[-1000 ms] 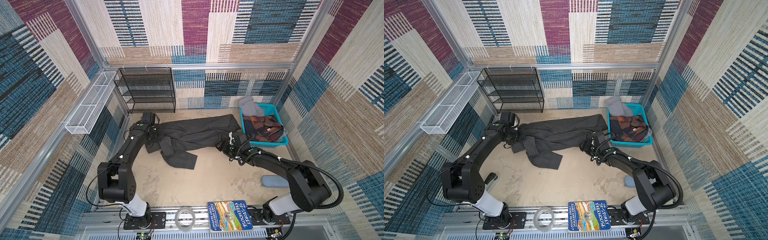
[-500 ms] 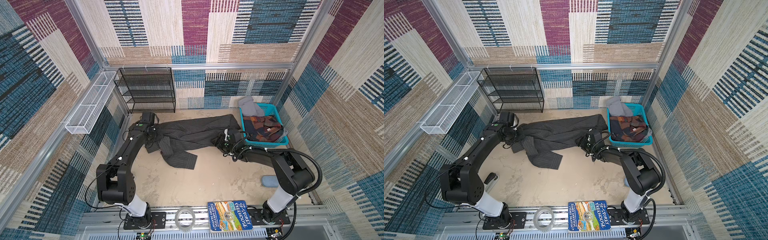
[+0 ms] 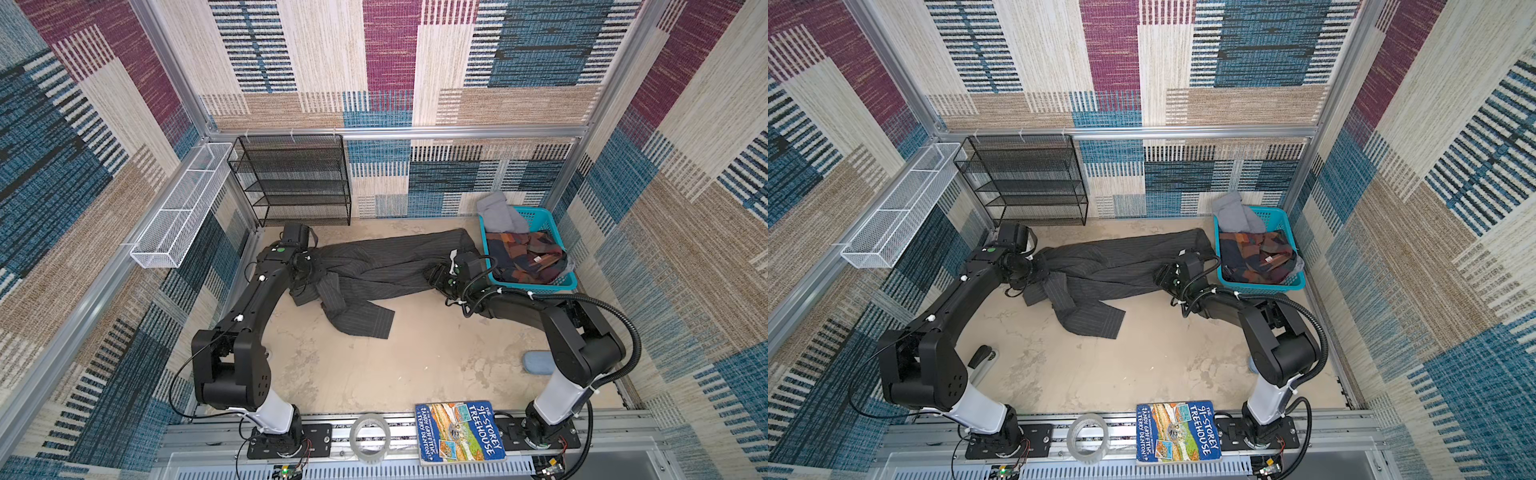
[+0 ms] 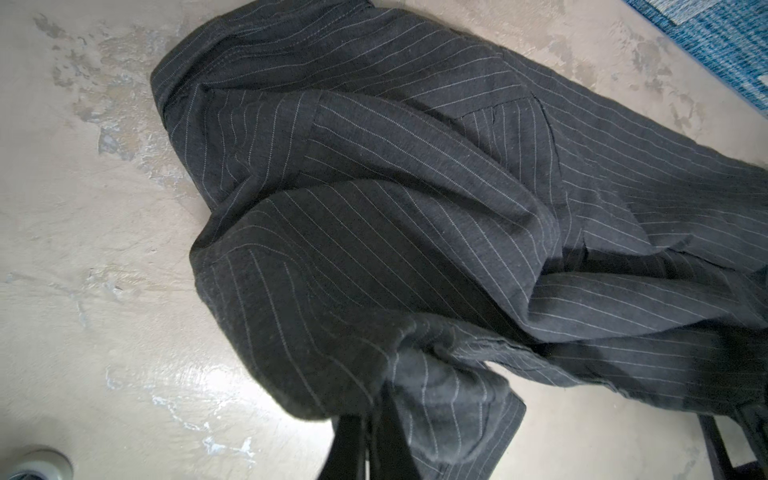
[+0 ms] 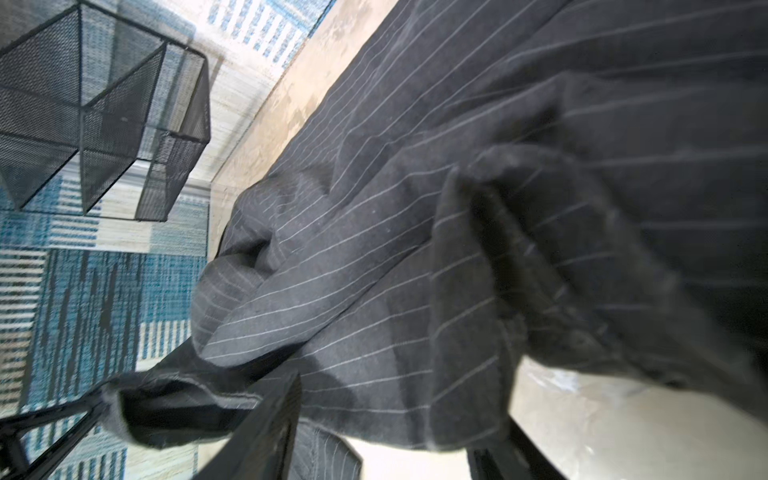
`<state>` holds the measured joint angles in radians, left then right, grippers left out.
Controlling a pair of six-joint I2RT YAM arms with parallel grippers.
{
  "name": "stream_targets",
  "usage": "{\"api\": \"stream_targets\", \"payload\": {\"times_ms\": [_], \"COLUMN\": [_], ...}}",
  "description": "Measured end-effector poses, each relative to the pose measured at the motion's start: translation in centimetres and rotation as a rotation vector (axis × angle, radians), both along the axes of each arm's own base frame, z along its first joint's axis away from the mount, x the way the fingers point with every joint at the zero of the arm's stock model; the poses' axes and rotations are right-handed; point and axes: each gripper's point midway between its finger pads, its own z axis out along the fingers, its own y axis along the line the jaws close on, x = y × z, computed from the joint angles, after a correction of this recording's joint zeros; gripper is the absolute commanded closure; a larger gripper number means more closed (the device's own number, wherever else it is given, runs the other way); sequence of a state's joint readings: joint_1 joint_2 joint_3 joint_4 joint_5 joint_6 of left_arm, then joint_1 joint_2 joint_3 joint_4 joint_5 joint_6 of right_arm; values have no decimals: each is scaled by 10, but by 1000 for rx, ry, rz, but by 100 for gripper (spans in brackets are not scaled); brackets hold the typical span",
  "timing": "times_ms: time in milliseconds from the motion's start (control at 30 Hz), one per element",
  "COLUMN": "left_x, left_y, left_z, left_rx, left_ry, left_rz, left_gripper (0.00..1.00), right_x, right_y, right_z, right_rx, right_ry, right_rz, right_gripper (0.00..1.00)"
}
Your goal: Fold and stack the long sleeve shirts
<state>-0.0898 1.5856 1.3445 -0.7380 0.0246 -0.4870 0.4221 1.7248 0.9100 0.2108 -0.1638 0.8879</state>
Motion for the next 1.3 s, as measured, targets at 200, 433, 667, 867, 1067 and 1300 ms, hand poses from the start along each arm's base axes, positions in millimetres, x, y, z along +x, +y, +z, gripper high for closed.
{"api": "stream_targets", "payload": {"times_ms": [200,433,667,867,1067,1300], "left_x": [0,-1,-3,-18,-62,-117], "left_y": [1,3,3,1,8,-12], "left_z": [2,3,4,7,-7,-60], "left_rx": [7,15,14,-69,-232,-523], "left_ry": [-5,-6,-4,-4,18,-21], "left_rz": [4,8,11,29,149,351], "left_gripper": [100,100,65,35,32,32], "right_x": [5,17,18,18,22,34], "right_y": [-7,-1,2,2,5,10], "right_z": [-5,-10,8,20,30,44], "right_rx": [-2,36,56,40,8,-10], "right_ry": [-1,-8,-49,-76,-92,-108], "right_rz": [-34,-30,-18,1,39,88], "right_gripper": [42,73,92,94,95,96]}}
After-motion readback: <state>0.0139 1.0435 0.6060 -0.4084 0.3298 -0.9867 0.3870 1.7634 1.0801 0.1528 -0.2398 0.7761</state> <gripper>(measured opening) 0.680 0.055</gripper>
